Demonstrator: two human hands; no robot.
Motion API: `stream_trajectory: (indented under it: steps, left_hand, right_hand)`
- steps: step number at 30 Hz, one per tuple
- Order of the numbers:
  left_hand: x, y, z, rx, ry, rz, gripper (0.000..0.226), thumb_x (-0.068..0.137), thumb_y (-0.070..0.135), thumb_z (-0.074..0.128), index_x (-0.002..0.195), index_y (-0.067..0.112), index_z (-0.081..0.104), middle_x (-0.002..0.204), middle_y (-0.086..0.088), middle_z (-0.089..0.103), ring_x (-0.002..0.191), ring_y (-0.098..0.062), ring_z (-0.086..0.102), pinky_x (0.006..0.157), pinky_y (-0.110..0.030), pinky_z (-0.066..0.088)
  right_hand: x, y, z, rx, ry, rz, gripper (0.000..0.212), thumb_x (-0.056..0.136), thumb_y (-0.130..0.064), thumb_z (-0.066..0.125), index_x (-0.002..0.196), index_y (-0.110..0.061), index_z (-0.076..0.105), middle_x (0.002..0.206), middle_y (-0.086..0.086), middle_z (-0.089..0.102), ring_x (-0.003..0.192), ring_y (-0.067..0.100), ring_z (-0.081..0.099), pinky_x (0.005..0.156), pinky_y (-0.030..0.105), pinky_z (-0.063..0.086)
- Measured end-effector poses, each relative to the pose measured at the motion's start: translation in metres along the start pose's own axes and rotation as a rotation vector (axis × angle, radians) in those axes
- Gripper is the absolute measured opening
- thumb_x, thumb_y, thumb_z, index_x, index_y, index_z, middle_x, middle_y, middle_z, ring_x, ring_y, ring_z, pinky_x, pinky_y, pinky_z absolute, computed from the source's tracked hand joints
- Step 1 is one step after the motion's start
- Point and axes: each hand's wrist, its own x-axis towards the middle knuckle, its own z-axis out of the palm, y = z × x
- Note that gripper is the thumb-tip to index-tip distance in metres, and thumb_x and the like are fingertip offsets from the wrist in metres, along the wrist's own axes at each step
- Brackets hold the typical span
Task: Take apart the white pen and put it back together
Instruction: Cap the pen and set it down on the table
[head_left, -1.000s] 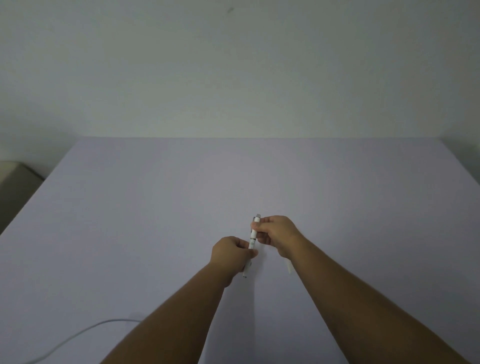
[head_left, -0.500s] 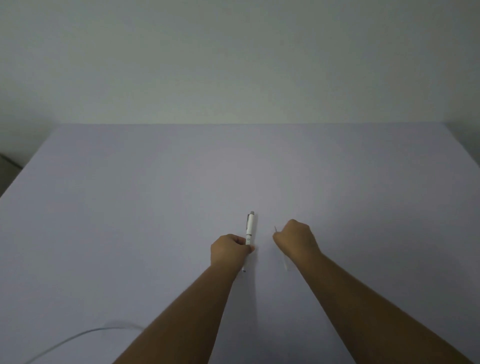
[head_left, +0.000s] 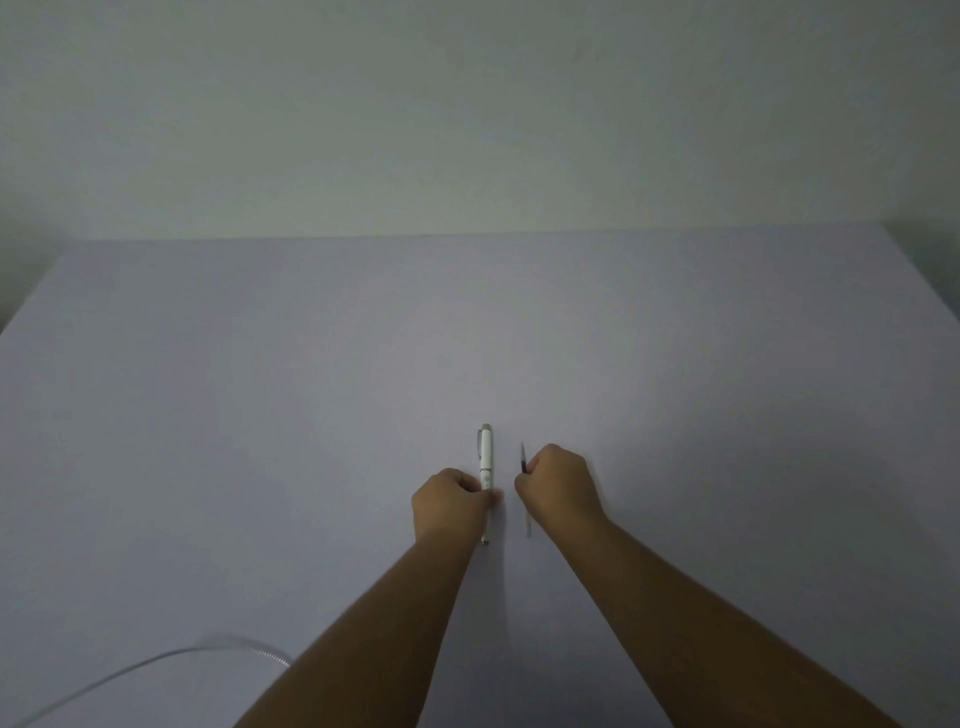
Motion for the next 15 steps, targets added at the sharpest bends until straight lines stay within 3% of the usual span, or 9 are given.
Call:
stream_trajectory:
  steps: [4, 9, 15]
  left_hand:
    - [0.0027, -0.0007, 0.0015, 0.008, 0.003, -0.006, 0.017, 0.073, 0.032, 0.078, 0.073, 0.020, 0.066, 0.066, 0.004, 0.063, 0.057, -0.009, 0.056, 0.047, -0.019, 0.040]
    - [0.0047, -0.0025, 0.0027, 0.018, 0.006, -0.009, 0.020, 0.072, 0.034, 0.079, 0.071, 0.020, 0.065, 0.065, 0.004, 0.063, 0.058, -0.009, 0.057, 0.048, -0.019, 0.041]
    - [0.0065, -0.0038, 0.0016, 0.037, 0.016, -0.013, 0.025, 0.070, 0.040, 0.078, 0.071, 0.018, 0.067, 0.063, 0.003, 0.064, 0.057, -0.010, 0.057, 0.049, -0.020, 0.042]
  right_hand:
    - [-0.0001, -0.0001, -0.0006, -0.010, -0.003, -0.021, 0.009, 0.082, -0.015, 0.057, 0.080, -0.008, 0.062, 0.075, 0.008, 0.057, 0.067, 0.023, 0.054, 0.055, 0.026, 0.037]
    - [-0.0015, 0.0000, 0.0001, 0.010, 0.000, -0.039, 0.009, 0.083, -0.017, 0.057, 0.075, -0.012, 0.057, 0.072, 0.007, 0.057, 0.065, 0.022, 0.054, 0.044, 0.022, 0.030]
    - [-0.0034, 0.0017, 0.0019, 0.049, 0.012, -0.032, 0.021, 0.081, -0.023, 0.060, 0.088, -0.006, 0.068, 0.086, 0.012, 0.072, 0.080, 0.028, 0.068, 0.061, 0.028, 0.046]
